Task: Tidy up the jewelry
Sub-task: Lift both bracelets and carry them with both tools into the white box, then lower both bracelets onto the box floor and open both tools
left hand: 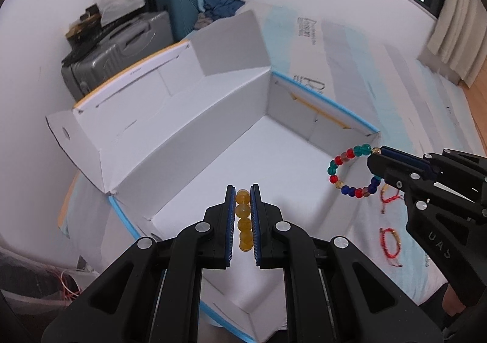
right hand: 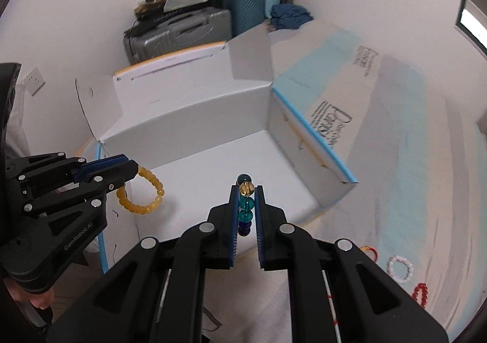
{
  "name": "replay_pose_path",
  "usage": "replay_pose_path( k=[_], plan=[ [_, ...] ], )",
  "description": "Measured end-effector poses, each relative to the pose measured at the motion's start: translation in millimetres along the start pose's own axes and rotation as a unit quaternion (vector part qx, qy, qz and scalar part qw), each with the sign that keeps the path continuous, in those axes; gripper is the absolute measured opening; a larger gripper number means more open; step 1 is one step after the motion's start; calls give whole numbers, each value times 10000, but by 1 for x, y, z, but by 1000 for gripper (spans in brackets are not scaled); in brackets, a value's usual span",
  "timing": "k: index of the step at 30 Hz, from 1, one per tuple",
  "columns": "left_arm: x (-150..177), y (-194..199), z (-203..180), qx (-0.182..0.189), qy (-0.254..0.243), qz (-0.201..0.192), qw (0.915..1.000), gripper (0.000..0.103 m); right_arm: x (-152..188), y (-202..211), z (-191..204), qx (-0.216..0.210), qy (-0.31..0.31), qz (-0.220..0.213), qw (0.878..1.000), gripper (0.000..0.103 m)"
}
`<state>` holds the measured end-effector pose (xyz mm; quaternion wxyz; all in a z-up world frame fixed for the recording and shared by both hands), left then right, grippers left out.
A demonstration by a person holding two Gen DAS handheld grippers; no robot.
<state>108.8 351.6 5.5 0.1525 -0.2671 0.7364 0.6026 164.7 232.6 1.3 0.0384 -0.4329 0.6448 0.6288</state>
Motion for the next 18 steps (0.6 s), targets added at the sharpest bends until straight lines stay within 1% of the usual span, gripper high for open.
replay_pose_path(
  k=[5,8,13,18],
  plan=[
    [10,-19,22,-9,145,202,9997,9,6,-23,21,-102,237,220,9994,9],
    [17,-31,33,-49,195,395,9990,9,9,-39,31,-129,371,369,9985,9],
    [28,-51,43,16,236,741,9970,9,16,-61,41,-150,607,625,9961,9],
    [40,-74,52,67,273,1134,9932,9,23,-76,47,-145,847,842,9927,9]
  ],
)
Point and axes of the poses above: each gripper's, at about its wrist camera, not at the fingertips, and y roughly against the way its jaws point, z to its left, x to its underside, the point moved 10 cm from there along -y, roughly the way its jaws point, and after that the axes turned 15 degrees about x, right-handed, at the moved point
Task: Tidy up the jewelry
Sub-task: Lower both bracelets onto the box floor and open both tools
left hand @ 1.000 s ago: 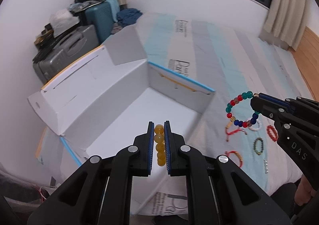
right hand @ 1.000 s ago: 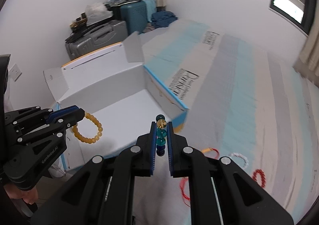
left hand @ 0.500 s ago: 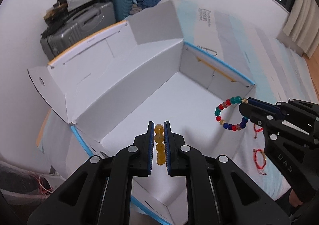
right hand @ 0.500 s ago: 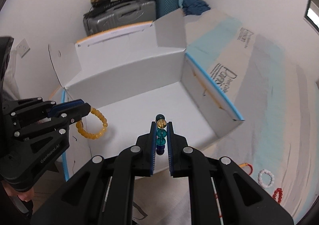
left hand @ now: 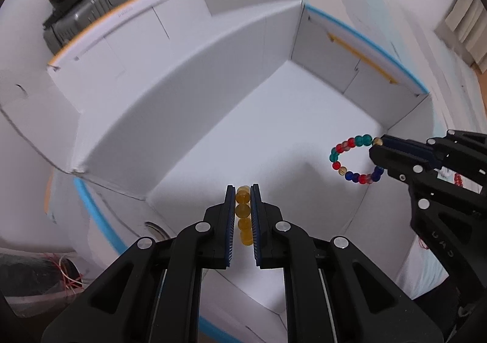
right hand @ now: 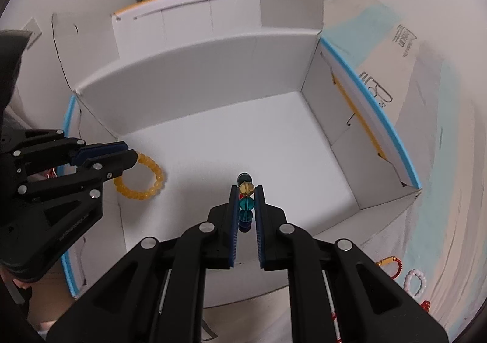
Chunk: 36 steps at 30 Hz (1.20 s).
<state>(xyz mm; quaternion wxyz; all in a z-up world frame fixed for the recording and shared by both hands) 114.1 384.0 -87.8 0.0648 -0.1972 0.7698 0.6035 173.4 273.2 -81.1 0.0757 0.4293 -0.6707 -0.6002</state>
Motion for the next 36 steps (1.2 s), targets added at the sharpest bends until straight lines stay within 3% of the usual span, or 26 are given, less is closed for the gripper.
replay_pose_path(
  k=[16,27,30,32,34,36],
  plan=[
    [9,-30,12,-251,-19,456,9986,9,16,-43,7,44,334,590,9977,9],
    [8,-33,13,-493,19,364,9981,13,18,-52,7,222,398,595,9972,10],
    [8,-31,14,-513,6,307,9982,22,20,-51,7,207,383,567,9974,16],
    [10,-30,14,-501,-3,247,9984,32,19,-48,8,206,367,525,9977,29],
    [11,-28,11,-446,-21,134,9989,49,18,-46,8,212,348,478,9980,40],
    [8,-23,8,-439,-32,28,9990,58,17,-43,6,236,327,403,9984,46]
  ],
)
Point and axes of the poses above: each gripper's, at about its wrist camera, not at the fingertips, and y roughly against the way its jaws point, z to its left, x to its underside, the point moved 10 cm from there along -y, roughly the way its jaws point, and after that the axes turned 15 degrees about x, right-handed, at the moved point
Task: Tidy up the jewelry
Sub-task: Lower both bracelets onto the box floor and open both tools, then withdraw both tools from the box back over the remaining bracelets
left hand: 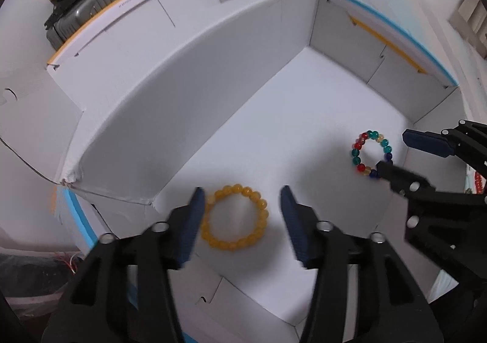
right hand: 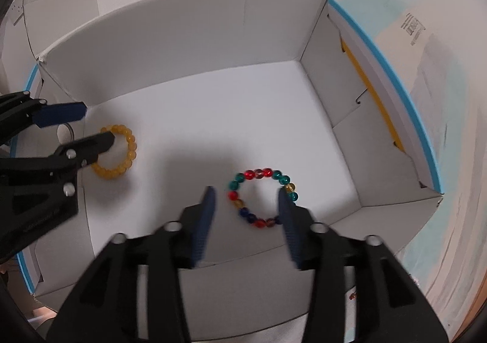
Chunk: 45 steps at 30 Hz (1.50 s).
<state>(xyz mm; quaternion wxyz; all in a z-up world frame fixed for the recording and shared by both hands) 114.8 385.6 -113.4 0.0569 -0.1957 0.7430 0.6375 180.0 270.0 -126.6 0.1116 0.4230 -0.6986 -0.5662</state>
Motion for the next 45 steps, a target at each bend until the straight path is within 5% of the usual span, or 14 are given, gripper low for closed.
replay_pose_path(
  k=[2,19,45],
  plan=[
    [-3,6,-1,-35,22,-139,9999,69,-1,3,-3,-4,-15,-25,10000,54],
    [-26,62,-9,-247,8,-812,9964,94,-15,53,-32,122,-262,-752,9968,93],
    [-39,121,-81,-154,-185,-1633,9863,97,19,107,-104,447,-1028,-1214,9863,96]
  ],
)
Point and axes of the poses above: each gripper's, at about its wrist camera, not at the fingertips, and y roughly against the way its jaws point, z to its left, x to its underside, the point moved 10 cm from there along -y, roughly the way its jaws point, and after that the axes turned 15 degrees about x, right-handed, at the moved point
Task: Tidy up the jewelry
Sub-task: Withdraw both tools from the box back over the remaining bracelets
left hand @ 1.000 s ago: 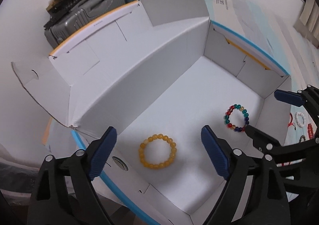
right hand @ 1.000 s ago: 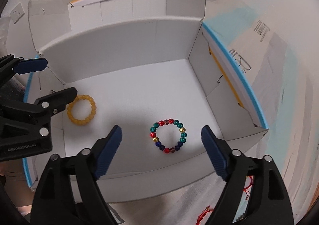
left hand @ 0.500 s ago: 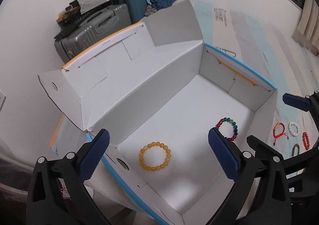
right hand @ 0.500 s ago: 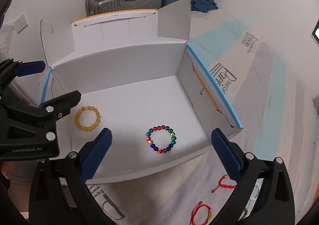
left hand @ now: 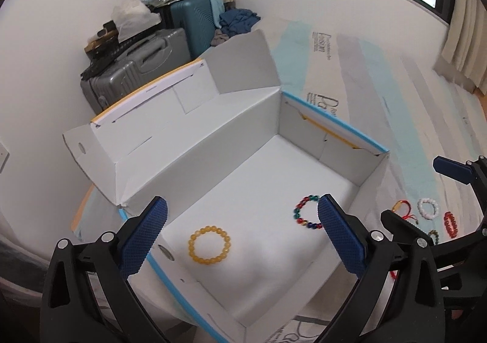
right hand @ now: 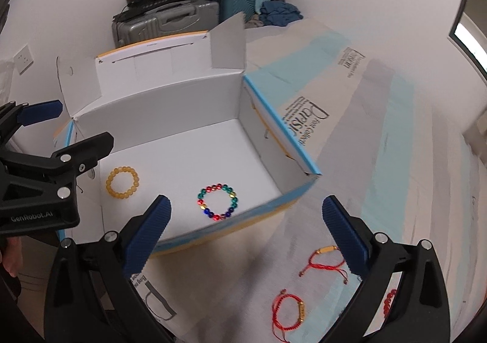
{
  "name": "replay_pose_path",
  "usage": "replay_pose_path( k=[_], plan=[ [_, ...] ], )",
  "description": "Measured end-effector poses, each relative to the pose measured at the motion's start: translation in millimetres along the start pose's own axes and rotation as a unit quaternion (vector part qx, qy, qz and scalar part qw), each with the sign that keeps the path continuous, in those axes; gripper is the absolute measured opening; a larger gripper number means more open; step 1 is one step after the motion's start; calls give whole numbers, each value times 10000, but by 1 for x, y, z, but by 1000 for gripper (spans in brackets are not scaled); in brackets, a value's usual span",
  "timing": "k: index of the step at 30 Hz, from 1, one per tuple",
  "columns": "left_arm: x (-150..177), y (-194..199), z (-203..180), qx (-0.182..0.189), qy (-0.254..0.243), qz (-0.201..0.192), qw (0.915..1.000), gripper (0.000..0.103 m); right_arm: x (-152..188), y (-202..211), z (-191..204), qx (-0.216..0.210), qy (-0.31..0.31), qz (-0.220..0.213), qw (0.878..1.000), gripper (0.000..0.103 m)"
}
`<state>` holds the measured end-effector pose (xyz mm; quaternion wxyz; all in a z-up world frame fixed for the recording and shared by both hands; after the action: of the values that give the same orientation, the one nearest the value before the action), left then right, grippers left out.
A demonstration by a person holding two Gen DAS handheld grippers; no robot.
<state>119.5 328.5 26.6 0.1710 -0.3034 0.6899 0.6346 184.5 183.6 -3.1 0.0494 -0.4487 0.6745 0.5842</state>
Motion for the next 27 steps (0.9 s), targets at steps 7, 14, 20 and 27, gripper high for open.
replay_pose_path(
  k=[7,14,20,27],
  plan=[
    [-8,5,-23,53,-61,-125,9999,97,10,11,-33,157,-301,-71,9994,96],
    [-13,9,-54,119,-221,-215,9995,97,23,20,-69,313,-580,-114,9978,96],
    [-14,7,-84,240,-358,-228,9988,97,37,28,-99,414,-787,-129,9960,96],
    [-15,2,-129,440,-575,-259,9970,97,59,34,-138,562,-1034,-121,9930,96]
  ],
)
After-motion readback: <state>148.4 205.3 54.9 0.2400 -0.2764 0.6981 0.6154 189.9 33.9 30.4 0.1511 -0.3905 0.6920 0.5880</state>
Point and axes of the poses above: each gripper's, at about its wrist camera, not at the fingertips, and y roughly against the way its jaws point, z to its left, x to its underside, the point moved 10 cm from there along -y, roughly the way its jaws point, and after that the axes turned 15 degrees about x, right-handed, at the moved point
